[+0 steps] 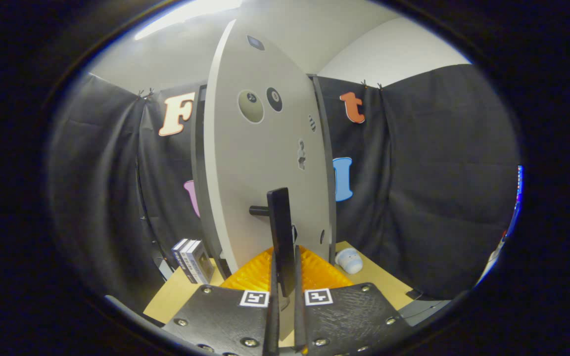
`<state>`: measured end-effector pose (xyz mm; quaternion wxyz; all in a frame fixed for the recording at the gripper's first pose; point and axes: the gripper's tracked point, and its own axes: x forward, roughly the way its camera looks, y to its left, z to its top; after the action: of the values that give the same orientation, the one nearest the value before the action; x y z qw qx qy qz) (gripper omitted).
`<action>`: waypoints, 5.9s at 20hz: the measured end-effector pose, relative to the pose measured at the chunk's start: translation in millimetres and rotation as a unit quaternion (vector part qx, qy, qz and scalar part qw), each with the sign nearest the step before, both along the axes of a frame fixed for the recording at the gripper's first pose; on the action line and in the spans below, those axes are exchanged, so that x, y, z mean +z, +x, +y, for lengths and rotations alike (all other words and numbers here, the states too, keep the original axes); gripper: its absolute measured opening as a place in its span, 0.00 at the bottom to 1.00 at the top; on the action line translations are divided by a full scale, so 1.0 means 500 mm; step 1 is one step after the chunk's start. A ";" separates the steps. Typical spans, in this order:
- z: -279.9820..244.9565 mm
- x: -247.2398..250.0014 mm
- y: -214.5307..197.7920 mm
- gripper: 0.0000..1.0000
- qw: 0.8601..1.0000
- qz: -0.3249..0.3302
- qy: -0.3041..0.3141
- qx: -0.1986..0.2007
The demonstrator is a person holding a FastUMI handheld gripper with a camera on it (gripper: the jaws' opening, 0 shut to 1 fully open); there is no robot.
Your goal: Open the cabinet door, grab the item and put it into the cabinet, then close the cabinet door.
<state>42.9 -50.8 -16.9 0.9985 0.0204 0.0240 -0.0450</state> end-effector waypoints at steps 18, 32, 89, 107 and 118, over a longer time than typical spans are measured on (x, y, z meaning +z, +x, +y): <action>-0.307 0.015 -0.036 0.11 0.999 -0.034 0.022 -0.011; -0.377 0.009 -0.062 0.05 0.999 -0.019 0.035 0.029; 0.246 -0.628 0.230 0.50 0.955 0.217 0.047 0.196; 0.174 -0.215 0.616 0.49 0.968 0.196 0.018 0.153; 0.157 -0.245 0.677 0.51 0.957 0.250 0.025 0.143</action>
<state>381.5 27.9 -139.5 0.9557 0.0294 0.2769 0.0955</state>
